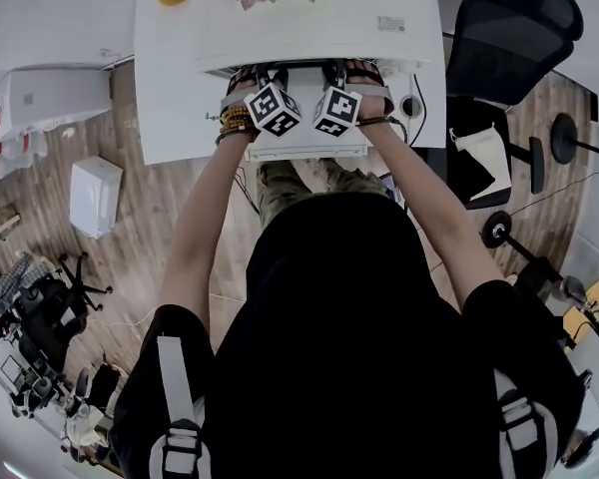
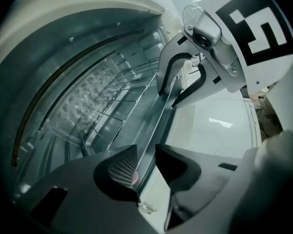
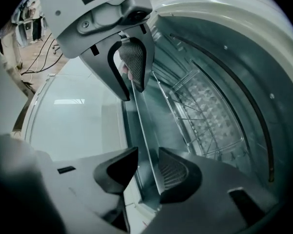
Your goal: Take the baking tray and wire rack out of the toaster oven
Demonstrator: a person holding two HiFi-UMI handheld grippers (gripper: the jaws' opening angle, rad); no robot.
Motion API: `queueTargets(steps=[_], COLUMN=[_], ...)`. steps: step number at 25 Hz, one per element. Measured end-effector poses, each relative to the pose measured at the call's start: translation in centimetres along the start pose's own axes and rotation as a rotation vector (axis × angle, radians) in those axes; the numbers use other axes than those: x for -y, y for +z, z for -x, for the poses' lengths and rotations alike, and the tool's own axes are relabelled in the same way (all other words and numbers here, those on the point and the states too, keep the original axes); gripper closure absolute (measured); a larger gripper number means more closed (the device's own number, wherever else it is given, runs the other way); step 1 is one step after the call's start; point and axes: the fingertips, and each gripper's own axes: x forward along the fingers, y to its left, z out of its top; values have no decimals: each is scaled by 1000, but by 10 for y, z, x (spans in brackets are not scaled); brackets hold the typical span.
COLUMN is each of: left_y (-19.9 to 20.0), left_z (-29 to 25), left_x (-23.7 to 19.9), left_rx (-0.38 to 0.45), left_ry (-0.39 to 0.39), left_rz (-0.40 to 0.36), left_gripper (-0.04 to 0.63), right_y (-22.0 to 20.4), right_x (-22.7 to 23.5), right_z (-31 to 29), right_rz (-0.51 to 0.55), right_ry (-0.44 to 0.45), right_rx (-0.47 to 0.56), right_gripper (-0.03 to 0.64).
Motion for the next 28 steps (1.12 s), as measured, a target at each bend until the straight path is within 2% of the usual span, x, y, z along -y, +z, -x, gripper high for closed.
queueTargets(steps=[7,12,15,18,19,25,28], left_y=[1,-3,-2,-2,-1,-5,-17], left_z=[1,-2,-3,-3,-3,6,1], left_x=[0,0,-4,-5,-4,2,8], left_rx=[-9,-29,-34,-43,-46,-48,-85], left_ry=[8,17,43,63,59,51,1], left_rz=[-6,1,3,13,16,-44,-41], left_gripper=[457,457,457,457,457,448,439], right_y=[0,-4,-3,-2,-2,-3,-4], right_x=[3,-2,1,4,5,-5,-9], right_z=[-3,-10,-13,-12,-11,-3,1], right_rz=[31,28,34,42,44,36,38], right_ry=[-37,-27,-39,-59,-63,-18,-18], right_rx=[-20,-37,-41,-36,-32,-7,-1], right_gripper=[479,480,480,517,535,537,537])
